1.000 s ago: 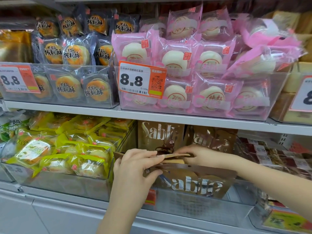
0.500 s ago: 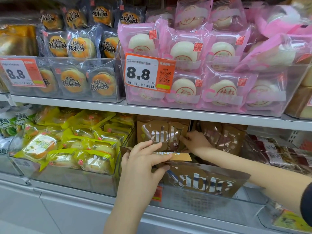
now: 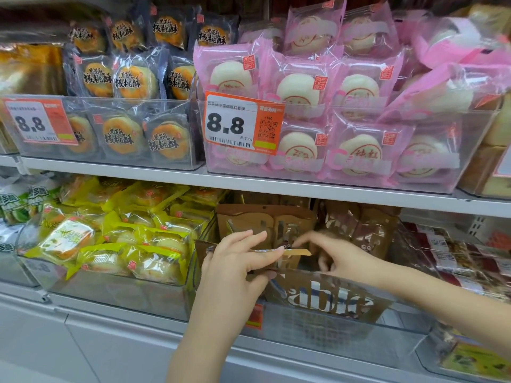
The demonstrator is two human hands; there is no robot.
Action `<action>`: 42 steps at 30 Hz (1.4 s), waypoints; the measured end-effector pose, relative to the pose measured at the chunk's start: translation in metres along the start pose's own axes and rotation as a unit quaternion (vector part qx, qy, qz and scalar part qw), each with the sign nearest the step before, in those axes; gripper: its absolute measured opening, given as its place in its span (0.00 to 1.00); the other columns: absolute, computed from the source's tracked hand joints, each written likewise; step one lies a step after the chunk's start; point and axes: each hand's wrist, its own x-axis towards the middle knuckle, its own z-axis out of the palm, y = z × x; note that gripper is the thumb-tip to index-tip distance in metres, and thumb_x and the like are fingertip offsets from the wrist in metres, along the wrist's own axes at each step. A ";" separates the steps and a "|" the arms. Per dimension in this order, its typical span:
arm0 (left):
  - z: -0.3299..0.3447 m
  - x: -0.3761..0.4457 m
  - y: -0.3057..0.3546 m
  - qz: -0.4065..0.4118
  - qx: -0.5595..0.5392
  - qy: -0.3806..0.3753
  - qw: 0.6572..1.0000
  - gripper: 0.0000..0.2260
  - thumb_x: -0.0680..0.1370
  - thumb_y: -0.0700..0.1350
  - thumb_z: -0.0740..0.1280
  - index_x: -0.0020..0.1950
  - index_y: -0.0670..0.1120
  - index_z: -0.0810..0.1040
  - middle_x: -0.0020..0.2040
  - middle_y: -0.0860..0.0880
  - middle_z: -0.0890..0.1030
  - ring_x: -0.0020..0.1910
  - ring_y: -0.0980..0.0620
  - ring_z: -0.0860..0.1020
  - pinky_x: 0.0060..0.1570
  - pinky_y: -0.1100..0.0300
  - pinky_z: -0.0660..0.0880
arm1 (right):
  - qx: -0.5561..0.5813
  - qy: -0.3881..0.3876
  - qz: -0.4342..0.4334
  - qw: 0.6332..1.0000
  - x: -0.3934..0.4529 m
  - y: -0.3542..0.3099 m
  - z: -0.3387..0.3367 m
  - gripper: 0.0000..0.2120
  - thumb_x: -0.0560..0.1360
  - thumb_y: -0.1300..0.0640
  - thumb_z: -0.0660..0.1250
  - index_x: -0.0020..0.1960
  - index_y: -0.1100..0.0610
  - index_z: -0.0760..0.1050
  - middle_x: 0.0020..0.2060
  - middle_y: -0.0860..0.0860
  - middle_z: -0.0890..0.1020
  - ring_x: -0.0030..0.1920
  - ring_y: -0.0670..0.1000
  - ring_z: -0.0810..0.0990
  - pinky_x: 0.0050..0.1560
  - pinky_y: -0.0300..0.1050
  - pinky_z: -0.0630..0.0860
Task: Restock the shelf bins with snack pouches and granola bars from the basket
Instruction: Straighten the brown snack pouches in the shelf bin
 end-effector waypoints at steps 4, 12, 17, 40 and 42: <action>0.004 0.001 0.002 0.026 -0.038 0.007 0.999 0.21 0.69 0.42 0.76 0.44 0.71 0.77 0.57 0.69 0.72 0.64 0.70 0.64 0.62 0.75 0.60 | 0.031 0.004 -0.034 0.999 0.015 -0.007 0.004 0.11 0.78 0.54 0.64 0.59 0.46 0.76 0.52 0.40 0.81 0.48 0.38 0.80 0.52 0.38 0.77; -0.002 -0.003 0.001 0.016 -0.031 0.000 0.999 0.13 0.68 0.45 0.76 0.38 0.65 0.82 0.57 0.70 0.72 0.65 0.70 0.63 0.61 0.76 0.58 | 0.189 0.162 0.124 0.961 0.029 -0.005 0.005 0.13 0.78 0.61 0.64 0.62 0.62 0.76 0.44 0.56 0.84 0.41 0.49 0.85 0.43 0.41 0.82; -0.003 -0.004 0.002 0.013 -0.033 0.001 0.999 0.08 0.68 0.46 0.76 0.40 0.60 0.84 0.58 0.64 0.76 0.65 0.67 0.66 0.62 0.75 0.60 | 0.231 0.160 0.174 0.944 0.026 -0.006 0.009 0.08 0.75 0.58 0.69 0.53 0.59 0.77 0.45 0.58 0.84 0.39 0.53 0.85 0.40 0.45 0.83; -0.003 -0.006 0.002 -0.022 -0.009 -0.050 0.998 0.06 0.71 0.48 0.73 0.47 0.56 0.85 0.51 0.65 0.76 0.57 0.70 0.69 0.57 0.79 0.58 | 0.189 0.158 0.207 0.947 0.042 -0.026 0.020 0.07 0.74 0.58 0.69 0.51 0.59 0.77 0.39 0.56 0.84 0.32 0.50 0.85 0.36 0.45 0.83; -0.005 -0.007 0.001 -0.025 -0.015 -0.046 0.999 0.06 0.70 0.49 0.74 0.47 0.56 0.85 0.48 0.67 0.75 0.55 0.71 0.70 0.54 0.82 0.58 | 0.226 0.124 0.235 0.937 0.038 -0.022 0.014 0.09 0.74 0.56 0.71 0.52 0.57 0.76 0.42 0.55 0.83 0.35 0.51 0.85 0.37 0.45 0.83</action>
